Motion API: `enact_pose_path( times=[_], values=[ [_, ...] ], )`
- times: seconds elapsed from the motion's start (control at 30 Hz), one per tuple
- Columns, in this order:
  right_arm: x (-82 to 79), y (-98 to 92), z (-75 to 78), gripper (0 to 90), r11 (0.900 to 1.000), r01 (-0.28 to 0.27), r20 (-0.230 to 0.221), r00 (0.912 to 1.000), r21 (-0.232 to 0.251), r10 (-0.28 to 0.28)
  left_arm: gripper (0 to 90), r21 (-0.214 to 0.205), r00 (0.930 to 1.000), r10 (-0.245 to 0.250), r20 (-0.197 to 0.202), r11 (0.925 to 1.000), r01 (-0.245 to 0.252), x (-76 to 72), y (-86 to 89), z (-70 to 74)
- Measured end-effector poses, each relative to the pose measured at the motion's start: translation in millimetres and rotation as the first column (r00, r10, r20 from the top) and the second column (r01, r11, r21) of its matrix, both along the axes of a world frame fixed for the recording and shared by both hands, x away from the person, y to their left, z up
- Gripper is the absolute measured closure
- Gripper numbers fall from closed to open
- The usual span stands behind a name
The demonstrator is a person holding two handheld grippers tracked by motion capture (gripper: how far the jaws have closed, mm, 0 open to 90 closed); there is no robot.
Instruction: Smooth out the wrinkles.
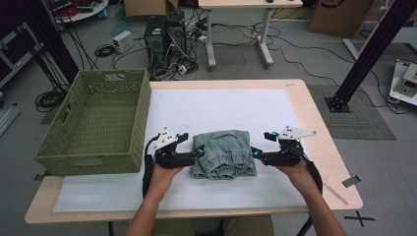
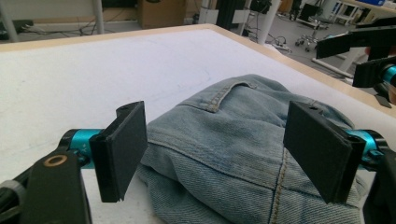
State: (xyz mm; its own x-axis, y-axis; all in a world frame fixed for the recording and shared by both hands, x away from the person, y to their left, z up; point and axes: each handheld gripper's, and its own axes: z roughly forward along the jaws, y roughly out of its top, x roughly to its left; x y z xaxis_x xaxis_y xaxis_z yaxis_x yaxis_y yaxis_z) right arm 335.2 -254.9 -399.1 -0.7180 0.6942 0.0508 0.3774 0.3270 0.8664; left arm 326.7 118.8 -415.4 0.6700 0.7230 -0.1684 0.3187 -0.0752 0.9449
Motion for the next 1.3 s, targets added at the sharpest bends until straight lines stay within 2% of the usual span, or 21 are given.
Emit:
enact_pose_path(
  times=[0.1, 0.2, 0.27, 0.37, 0.43, 0.57, 0.73, 0.77, 0.87, 1.0, 1.17, 1.27, 1.3],
  values=[
    [-1.6, -1.3, -0.1, 20.8, 1.0, -0.001, 0.001, 1.0, -0.008, 0.001, 21.7, -0.001, 0.9999, 0.007, -0.01, 1.0, -0.007, -0.2, 2.7, -0.4],
    [-4.3, -1.6, -0.6, 20.8, 0.9999, 0.003, -0.004, 1.0, -0.013, -0.003, 21.8, -0.008, 0.9998, 0.001, -0.018, 1.0, -0.001, -1.3, 6.0, -1.5],
    [-6.5, -2.1, -1.8, 20.8, 0.9999, 0.003, -0.001, 1.0, -0.013, -0.003, 22.8, 0.003, 0.9997, -0.014, -0.017, 0.9999, 0.014, -5.1, 7.2, -3.0],
    [-8.8, -1.7, -4.5, 21.5, 0.9999, -0.004, -0.009, 1.0, -0.016, 0.003, 33.1, 0.012, 0.9995, -0.027, -0.013, 0.9996, 0.027, -12.0, 9.8, -6.2],
    [-12.0, -1.1, -6.6, 30.6, 0.9997, -0.017, -0.008, 0.9998, -0.017, 0.017, 40.8, 0.01, 0.9994, -0.031, -0.016, 0.9995, 0.031, -15.6, 12.5, -9.1],
    [-15.9, -2.5, -10.6, 40.3, 0.9998, -0.021, -0.006, 0.9998, -0.005, 0.021, 50.3, 0.02, 0.9993, -0.032, -0.02, 0.9993, 0.033, -20.9, 15.4, -12.9],
    [-21.0, -4.1, -16.9, 62.2, 0.9988, -0.045, -0.024, 0.9987, -0.019, 0.045, 58.3, 0.04, 0.9983, -0.038, -0.045, 0.9984, 0.04, -21.8, 14.7, -18.8],
    [-21.8, -3.9, -18.0, 68.8, 0.9985, -0.048, -0.03, 0.9984, -0.026, 0.047, 58.7, 0.042, 0.9983, -0.036, -0.047, 0.9984, 0.038, -22.0, 14.4, -19.7],
    [-21.6, -2.6, -21.7, 76.6, 0.9969, -0.069, -0.055, 0.9963, -0.037, 0.067, 58.9, 0.034, 0.9984, -0.035, -0.045, 0.9988, 0.036, -22.0, 15.0, -21.3],
    [-20.9, 2.2, -28.6, 79.9, 0.9927, -0.113, -0.093, 0.9897, -0.043, 0.108, 58.7, 0.031, 0.9984, -0.036, -0.043, 0.9988, 0.038, -22.4, 15.8, -21.4],
    [-14.9, 10.7, -38.5, 79.7, 0.9903, -0.132, -0.136, 0.9828, -0.043, 0.125, 58.7, 0.025, 0.9982, -0.034, -0.05, 0.9991, 0.035, -21.9, 16.2, -23.5],
    [-13.4, 16.2, -41.9, 79.8, 0.9787, -0.163, -0.149, 0.9782, -0.124, 0.144, 58.7, 0.02, 0.9981, -0.034, -0.05, 0.9992, 0.035, -22.0, 16.3, -23.4],
    [-14.0, 17.0, -43.5, 79.8, 0.9756, -0.171, -0.155, 0.9766, -0.138, 0.149, 58.6, 0.02, 0.9981, -0.035, -0.051, 0.9992, 0.036, -22.0, 16.4, -23.3]
  ],
)
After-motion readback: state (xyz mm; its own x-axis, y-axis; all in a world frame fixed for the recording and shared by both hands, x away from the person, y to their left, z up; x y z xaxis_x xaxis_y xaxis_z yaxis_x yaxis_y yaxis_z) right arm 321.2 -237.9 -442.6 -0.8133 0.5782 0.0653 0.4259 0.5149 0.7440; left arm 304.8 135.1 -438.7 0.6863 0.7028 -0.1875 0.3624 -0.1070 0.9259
